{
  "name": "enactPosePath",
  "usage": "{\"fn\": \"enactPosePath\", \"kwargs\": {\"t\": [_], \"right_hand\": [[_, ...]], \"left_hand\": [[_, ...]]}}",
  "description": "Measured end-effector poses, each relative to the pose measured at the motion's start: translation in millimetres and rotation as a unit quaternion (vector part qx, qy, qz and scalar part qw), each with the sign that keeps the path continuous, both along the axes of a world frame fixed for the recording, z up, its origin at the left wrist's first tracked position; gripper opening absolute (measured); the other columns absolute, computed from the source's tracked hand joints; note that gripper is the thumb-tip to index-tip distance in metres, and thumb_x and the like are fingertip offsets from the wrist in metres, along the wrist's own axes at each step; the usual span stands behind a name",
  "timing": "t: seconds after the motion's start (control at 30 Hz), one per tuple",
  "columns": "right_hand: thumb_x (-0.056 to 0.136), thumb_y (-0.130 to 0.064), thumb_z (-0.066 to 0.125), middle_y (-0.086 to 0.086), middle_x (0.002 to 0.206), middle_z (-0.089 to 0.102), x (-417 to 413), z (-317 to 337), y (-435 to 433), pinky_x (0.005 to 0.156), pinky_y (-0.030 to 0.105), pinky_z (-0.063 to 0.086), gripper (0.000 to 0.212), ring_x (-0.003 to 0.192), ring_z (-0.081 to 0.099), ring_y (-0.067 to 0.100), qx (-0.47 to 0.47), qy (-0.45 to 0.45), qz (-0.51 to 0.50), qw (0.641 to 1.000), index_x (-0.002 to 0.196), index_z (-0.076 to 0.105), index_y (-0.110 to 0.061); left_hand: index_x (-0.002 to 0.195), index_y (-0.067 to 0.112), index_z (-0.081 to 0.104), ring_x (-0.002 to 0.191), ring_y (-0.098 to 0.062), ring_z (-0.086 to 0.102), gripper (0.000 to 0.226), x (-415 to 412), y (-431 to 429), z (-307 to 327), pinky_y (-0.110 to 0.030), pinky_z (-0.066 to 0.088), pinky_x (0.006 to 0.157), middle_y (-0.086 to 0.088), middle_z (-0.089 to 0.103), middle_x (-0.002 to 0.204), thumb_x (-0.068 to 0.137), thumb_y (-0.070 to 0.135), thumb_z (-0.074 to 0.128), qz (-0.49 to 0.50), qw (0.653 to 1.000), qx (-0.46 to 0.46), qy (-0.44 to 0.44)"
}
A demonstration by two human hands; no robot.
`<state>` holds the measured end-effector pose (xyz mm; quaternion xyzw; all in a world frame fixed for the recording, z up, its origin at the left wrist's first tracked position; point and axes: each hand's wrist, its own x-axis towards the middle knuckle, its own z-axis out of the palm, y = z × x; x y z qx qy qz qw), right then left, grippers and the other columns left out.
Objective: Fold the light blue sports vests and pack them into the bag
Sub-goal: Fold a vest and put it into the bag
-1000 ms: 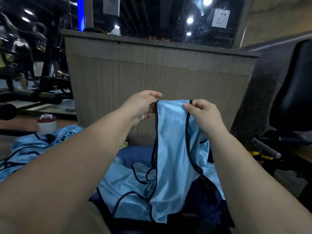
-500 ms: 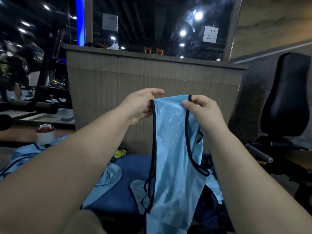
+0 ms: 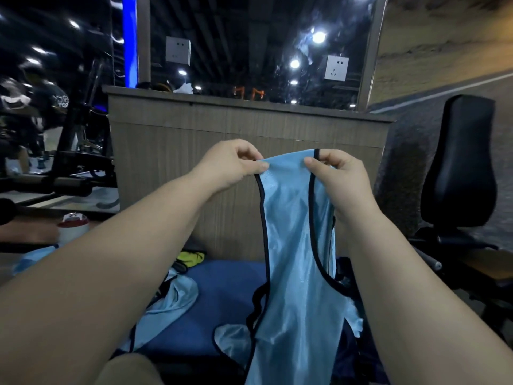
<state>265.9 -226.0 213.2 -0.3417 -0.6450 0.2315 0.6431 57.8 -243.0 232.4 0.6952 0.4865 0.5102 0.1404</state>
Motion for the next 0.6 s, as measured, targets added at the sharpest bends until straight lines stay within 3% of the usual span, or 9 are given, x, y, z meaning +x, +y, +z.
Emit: {"fn": "enactPosePath", "kwargs": {"t": [0.1,0.2,0.3,0.43,0.53,0.6], "right_hand": [[0.076,-0.035,0.075,0.012,0.099,0.072,4.4,11.5,-5.8,0.091,0.055,0.054,0.004,0.1,0.068,0.034,0.029,0.014,-0.005,0.999,0.079,0.076,-0.033],[0.075,-0.033,0.077,0.009,0.096,0.074,14.0,22.4,-14.0,0.09,0.054,0.055,0.005,0.098,0.07,0.031,0.049,0.028,-0.017,0.998,0.08,0.077,-0.032],[0.078,-0.027,0.077,0.009,0.094,0.075,26.2,29.3,-18.9,0.088,0.051,0.056,0.005,0.096,0.07,0.032,0.045,0.043,-0.033,0.998,0.082,0.077,-0.025],[0.079,-0.025,0.08,0.008,0.089,0.075,37.9,21.2,-8.9,0.081,0.043,0.06,0.008,0.079,0.07,0.02,-0.029,-0.025,-0.069,0.997,0.083,0.075,-0.021],[0.081,-0.032,0.079,-0.005,0.084,0.072,45.6,5.9,1.5,0.068,0.024,0.051,0.013,0.076,0.062,0.01,-0.081,-0.116,-0.119,0.983,0.083,0.074,-0.021],[0.081,-0.039,0.078,-0.009,0.088,0.07,51.2,-5.4,8.7,0.066,0.021,0.046,0.018,0.08,0.061,0.007,-0.107,-0.166,-0.136,0.971,0.083,0.073,-0.022]], "left_hand": [[0.075,0.02,0.059,0.062,-0.007,0.05,0.017,10.4,-0.9,9.0,-0.025,0.043,0.066,0.009,0.056,0.069,0.085,0.025,0.072,-0.032,0.999,-0.014,-0.024],[0.081,0.018,0.045,0.054,-0.009,0.058,0.017,30.1,-8.6,18.0,-0.031,0.052,0.062,0.0,0.056,0.071,0.096,0.015,0.054,-0.15,0.979,-0.092,-0.106],[0.092,0.017,0.047,0.054,-0.011,0.055,0.01,48.4,-11.2,21.0,-0.032,0.058,0.061,-0.002,0.056,0.07,0.098,0.009,0.048,-0.207,0.964,-0.11,-0.123],[0.11,0.014,0.057,0.062,-0.009,0.063,0.025,54.3,3.5,13.6,-0.023,0.055,0.056,-0.004,0.066,0.081,0.094,-0.002,0.045,-0.181,0.97,-0.116,-0.116],[0.096,0.014,0.063,0.064,-0.011,0.06,0.032,45.3,19.7,-0.3,-0.019,0.05,0.052,-0.005,0.066,0.083,0.092,-0.006,0.038,-0.123,0.978,-0.143,-0.091],[0.088,0.014,0.062,0.063,-0.012,0.058,0.036,35.2,28.8,-11.0,-0.017,0.046,0.049,-0.005,0.064,0.081,0.091,-0.007,0.033,-0.084,0.981,-0.161,-0.071]]}}
